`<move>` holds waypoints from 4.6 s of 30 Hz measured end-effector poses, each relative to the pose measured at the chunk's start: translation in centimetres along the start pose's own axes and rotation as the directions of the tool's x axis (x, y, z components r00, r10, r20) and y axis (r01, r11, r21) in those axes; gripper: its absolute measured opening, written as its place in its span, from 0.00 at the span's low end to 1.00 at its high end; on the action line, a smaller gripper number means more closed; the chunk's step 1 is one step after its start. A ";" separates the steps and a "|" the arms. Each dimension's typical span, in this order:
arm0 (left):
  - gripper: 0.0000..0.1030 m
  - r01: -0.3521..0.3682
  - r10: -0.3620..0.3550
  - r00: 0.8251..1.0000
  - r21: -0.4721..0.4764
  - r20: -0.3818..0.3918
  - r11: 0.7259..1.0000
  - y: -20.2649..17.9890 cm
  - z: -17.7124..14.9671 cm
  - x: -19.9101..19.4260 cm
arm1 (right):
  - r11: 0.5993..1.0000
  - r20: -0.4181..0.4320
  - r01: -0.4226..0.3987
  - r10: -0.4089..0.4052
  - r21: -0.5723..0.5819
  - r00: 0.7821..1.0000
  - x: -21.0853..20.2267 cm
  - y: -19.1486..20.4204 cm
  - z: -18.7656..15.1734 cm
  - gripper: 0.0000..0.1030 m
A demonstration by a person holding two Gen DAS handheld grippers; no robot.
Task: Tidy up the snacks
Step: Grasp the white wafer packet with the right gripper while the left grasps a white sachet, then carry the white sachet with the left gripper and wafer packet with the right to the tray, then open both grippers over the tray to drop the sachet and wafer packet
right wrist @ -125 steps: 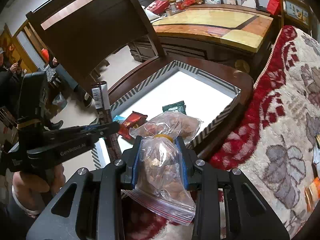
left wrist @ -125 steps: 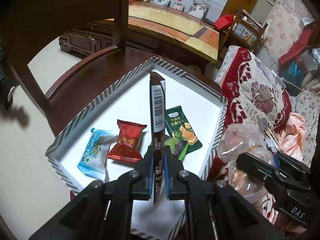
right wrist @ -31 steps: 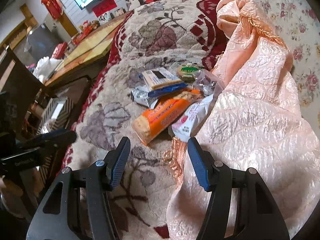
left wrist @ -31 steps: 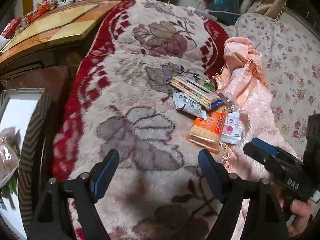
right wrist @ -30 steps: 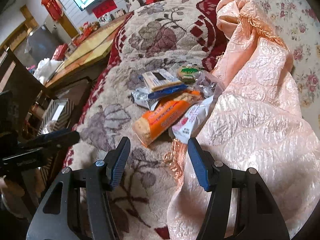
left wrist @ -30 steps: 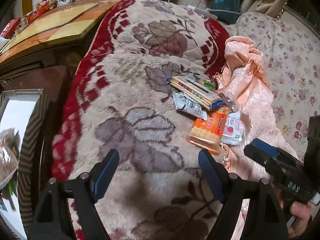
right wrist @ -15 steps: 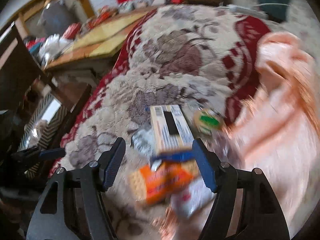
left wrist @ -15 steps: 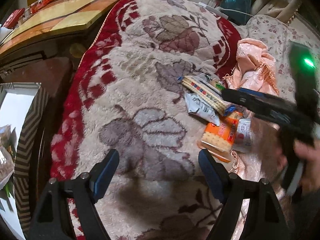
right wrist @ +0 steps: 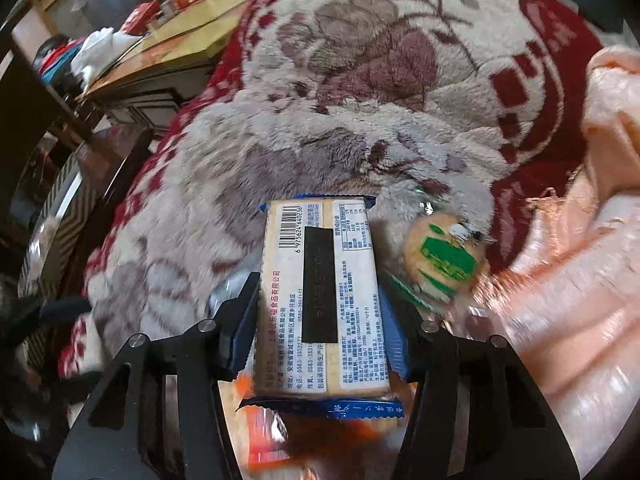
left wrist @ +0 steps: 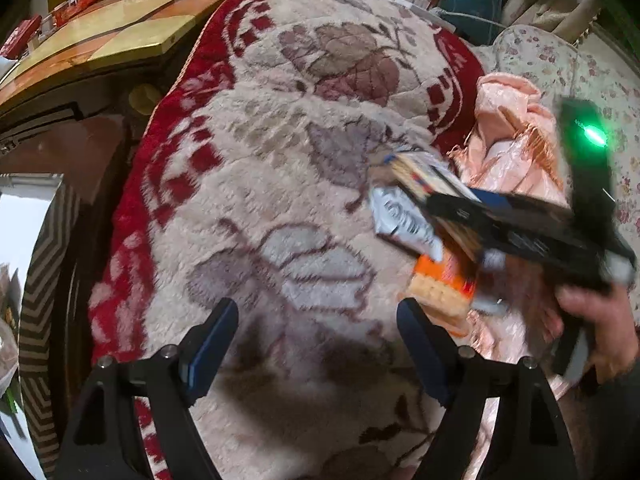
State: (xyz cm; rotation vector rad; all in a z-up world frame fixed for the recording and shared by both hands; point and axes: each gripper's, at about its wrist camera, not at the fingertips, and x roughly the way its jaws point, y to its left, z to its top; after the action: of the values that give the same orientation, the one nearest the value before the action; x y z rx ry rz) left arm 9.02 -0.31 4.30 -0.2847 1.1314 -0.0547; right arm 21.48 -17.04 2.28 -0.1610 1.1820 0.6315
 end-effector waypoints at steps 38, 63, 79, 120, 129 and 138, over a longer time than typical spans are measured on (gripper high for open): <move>0.36 0.015 -0.015 1.000 0.037 -0.017 0.999 -0.8 2.5 1.6 | 0.951 0.282 -0.236 0.174 0.202 0.943 -9.5 -2.5 -6.8 0.52; 0.36 -0.205 0.216 0.964 -0.085 0.157 0.975 9.6 -6.9 -11.2 | 0.944 0.173 -0.325 0.312 0.052 0.934 -6.3 15.0 -9.2 0.52; 0.36 -0.245 0.300 0.930 -0.250 0.212 0.937 18.0 -9.3 -17.0 | 0.917 0.104 -0.389 0.397 -0.085 0.912 -5.6 24.2 -6.6 0.52; 0.36 -0.248 0.338 0.929 -0.429 0.148 0.868 28.2 -11.7 -16.2 | 0.886 -0.013 -0.414 0.421 -0.206 0.907 1.2 36.2 2.1 0.52; 0.36 -0.245 0.331 0.932 -0.415 0.150 0.876 28.3 -11.2 -15.7 | 0.887 -0.063 -0.402 0.399 -0.226 0.915 4.2 38.9 3.0 0.52; 0.36 -0.245 0.330 0.932 -0.407 0.152 0.880 28.4 -11.0 -15.5 | 0.908 -0.094 -0.324 0.310 -0.265 0.946 6.5 40.2 3.1 0.52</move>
State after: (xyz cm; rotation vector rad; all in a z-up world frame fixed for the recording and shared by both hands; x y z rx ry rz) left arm -10.33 27.79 6.57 -0.4537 0.9482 0.4610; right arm 3.84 19.63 5.85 -0.2245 1.1731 1.0881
